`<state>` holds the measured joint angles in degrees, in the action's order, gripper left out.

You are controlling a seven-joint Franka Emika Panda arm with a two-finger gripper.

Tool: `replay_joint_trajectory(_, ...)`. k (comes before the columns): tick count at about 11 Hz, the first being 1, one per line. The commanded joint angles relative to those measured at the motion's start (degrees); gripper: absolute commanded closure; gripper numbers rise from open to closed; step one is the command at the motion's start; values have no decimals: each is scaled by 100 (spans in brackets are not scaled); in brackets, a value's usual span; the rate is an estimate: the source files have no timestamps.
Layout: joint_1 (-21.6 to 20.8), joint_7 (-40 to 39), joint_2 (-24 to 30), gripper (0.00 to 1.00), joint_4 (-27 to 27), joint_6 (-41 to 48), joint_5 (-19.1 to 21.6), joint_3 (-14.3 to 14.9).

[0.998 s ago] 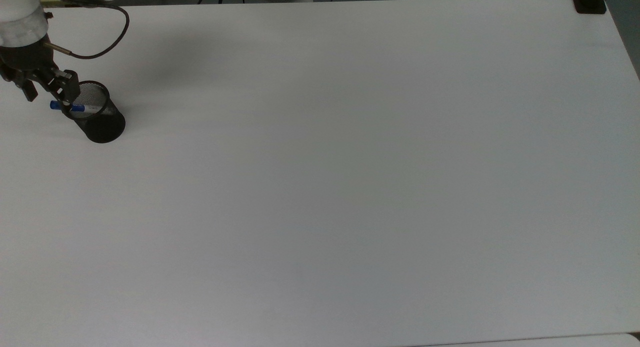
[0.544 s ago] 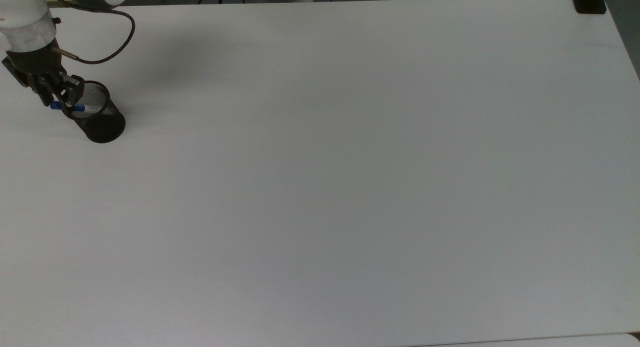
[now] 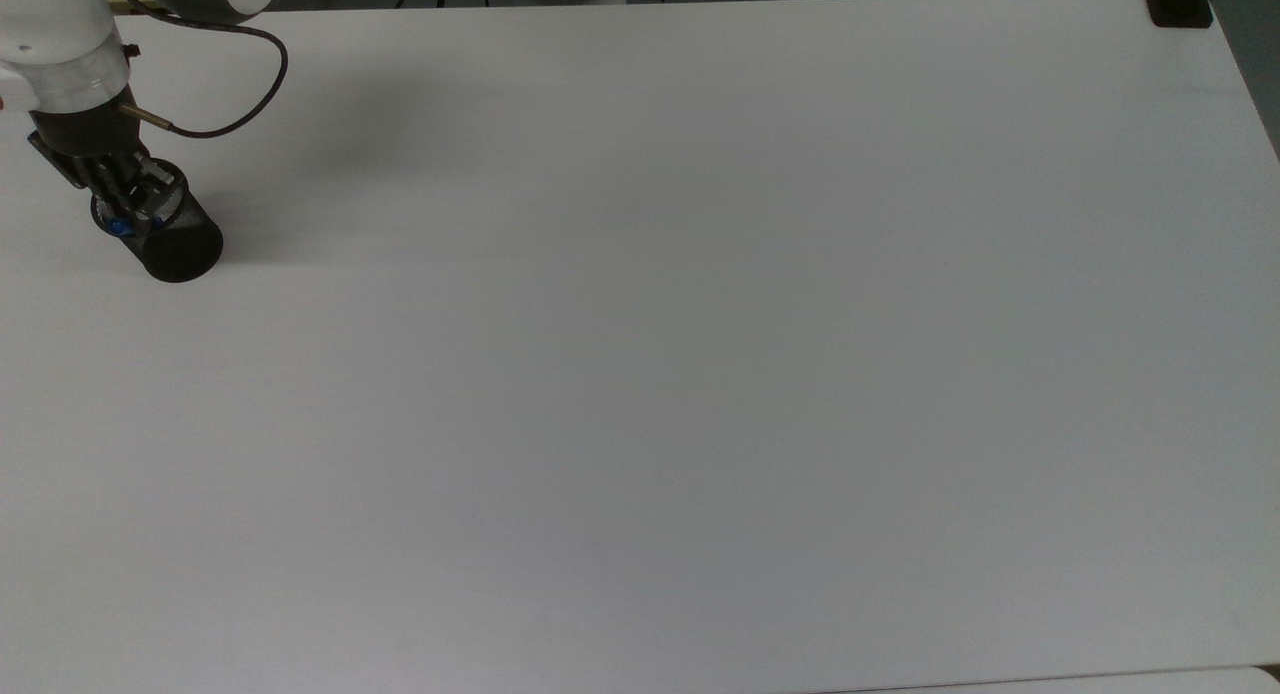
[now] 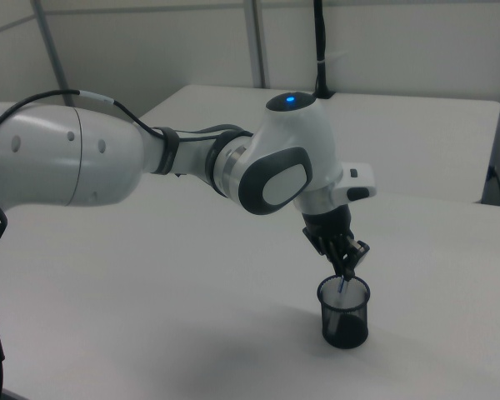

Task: Remove the marker
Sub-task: 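Lift the marker up out of the pen cup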

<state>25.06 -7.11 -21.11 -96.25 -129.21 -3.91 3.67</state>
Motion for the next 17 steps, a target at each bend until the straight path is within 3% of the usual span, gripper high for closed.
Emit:
replay_joint_trajectory(1, -63, 105, 291, 84, -114, -43, 4, 29)
replay_joint_trajectory(3, -81, 87, 475, 84, -78, 27, 13, 20)
replay_joint_trajectory(7, -405, -229, 818, 84, 334, 1001, 13, -85)
replay_joint_trajectory(10, -502, -247, 915, 84, 326, 1686, -40, -725)
replay_joint_trajectory(14, -967, -474, 819, 84, 230, 2425, -84, -762)
replay_joint_trajectory(17, -1293, -634, 460, 84, 98, 2655, -84, -753)
